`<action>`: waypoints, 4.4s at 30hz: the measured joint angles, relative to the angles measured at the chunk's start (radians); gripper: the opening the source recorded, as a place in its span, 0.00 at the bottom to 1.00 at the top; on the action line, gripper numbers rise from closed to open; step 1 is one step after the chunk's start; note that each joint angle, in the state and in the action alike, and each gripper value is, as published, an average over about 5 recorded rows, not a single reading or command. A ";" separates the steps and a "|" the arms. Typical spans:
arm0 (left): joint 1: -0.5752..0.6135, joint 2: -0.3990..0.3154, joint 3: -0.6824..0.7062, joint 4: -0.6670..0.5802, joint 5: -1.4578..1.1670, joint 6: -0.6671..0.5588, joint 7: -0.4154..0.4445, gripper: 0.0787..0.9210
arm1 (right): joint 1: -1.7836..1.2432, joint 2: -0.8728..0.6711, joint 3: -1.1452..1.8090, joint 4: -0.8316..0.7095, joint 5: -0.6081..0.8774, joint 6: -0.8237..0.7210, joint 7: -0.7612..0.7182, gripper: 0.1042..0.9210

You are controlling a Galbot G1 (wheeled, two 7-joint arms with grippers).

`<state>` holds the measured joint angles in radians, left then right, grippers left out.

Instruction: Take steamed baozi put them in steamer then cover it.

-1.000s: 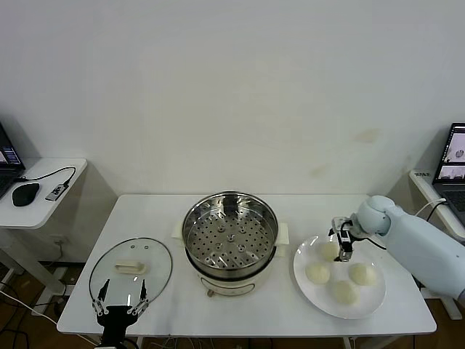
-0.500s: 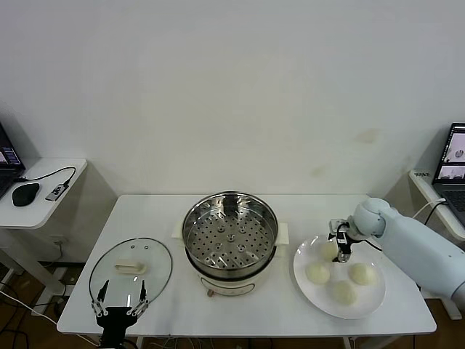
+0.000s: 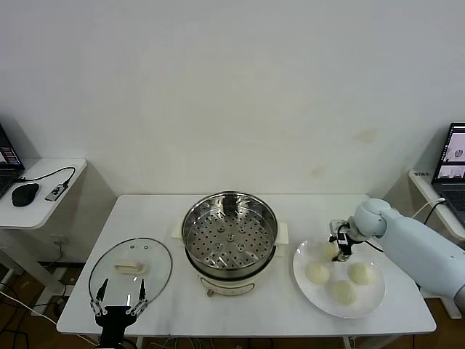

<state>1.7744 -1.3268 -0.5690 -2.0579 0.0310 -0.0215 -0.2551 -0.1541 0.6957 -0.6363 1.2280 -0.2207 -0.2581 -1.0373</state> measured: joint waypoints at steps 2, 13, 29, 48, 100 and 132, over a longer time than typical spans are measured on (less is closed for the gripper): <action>0.000 0.002 -0.001 -0.001 0.000 0.000 0.000 0.88 | 0.017 -0.019 -0.013 0.020 0.015 -0.001 -0.004 0.62; 0.006 0.014 0.010 -0.011 -0.022 0.003 0.012 0.88 | 0.225 -0.106 -0.129 0.142 0.169 0.012 -0.019 0.62; -0.007 0.026 0.019 -0.024 -0.215 -0.048 0.069 0.88 | 0.682 0.087 -0.414 0.136 0.442 0.130 -0.006 0.63; -0.033 0.019 -0.006 -0.030 -0.268 -0.061 0.070 0.88 | 0.766 0.453 -0.631 0.031 0.383 0.417 0.032 0.64; -0.081 0.038 0.004 -0.056 -0.235 0.002 0.049 0.88 | 0.876 0.376 -0.725 0.184 0.422 0.229 0.054 0.88; -0.086 0.051 -0.003 -0.031 -0.194 0.048 0.035 0.88 | 0.743 -0.263 -0.763 0.595 0.407 -0.179 0.078 0.88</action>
<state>1.6884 -1.2757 -0.5724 -2.0890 -0.1630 0.0264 -0.2199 0.5885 0.4324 -1.3988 1.8230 0.1860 -0.4375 -0.9595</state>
